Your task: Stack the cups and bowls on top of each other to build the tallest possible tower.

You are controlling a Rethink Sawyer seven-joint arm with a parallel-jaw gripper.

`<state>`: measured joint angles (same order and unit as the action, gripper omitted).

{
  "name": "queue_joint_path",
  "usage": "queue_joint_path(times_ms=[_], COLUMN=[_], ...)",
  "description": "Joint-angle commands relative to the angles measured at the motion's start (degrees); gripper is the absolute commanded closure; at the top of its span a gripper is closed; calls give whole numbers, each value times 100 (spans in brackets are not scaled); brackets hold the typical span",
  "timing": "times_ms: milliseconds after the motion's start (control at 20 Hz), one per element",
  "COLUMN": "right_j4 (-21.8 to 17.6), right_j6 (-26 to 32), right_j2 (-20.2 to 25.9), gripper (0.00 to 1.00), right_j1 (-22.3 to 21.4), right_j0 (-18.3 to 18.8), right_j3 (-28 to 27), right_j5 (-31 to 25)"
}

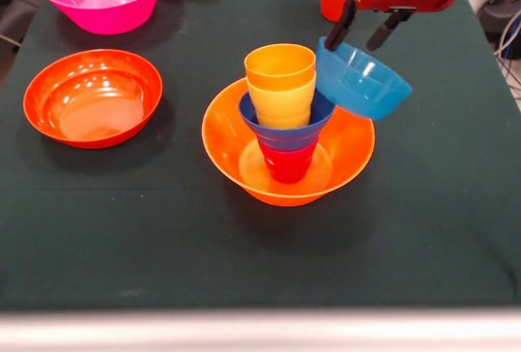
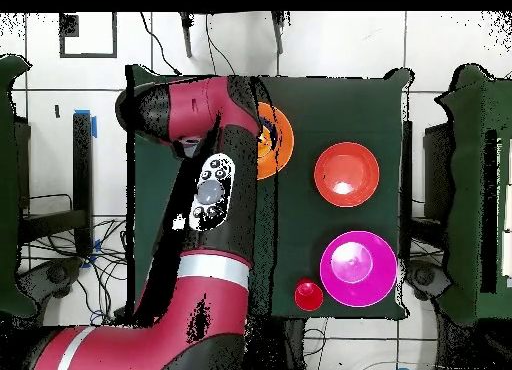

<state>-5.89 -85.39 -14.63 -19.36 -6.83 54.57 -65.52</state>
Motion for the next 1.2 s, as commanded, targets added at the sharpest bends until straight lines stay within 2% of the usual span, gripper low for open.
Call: queue_joint_path(times_ms=[50,300,550,600,950,1200], right_j4=[-489,-522,-367,-244,-44,-26], right_j6=[-1021,-1036,-1088,-1134,-1065,-934], right_j2=[-171,-520,-588,-605,-419,-398], gripper=[0,0,0,100,100,100], right_j1=[135,204,380,358,291,435], right_j0=[-266,-602,-692,-709,-639,-571], right_j3=[179,-135,-352,-264,-199,-445], right_j5=[-116,-780,-767,-744,-502,-662])
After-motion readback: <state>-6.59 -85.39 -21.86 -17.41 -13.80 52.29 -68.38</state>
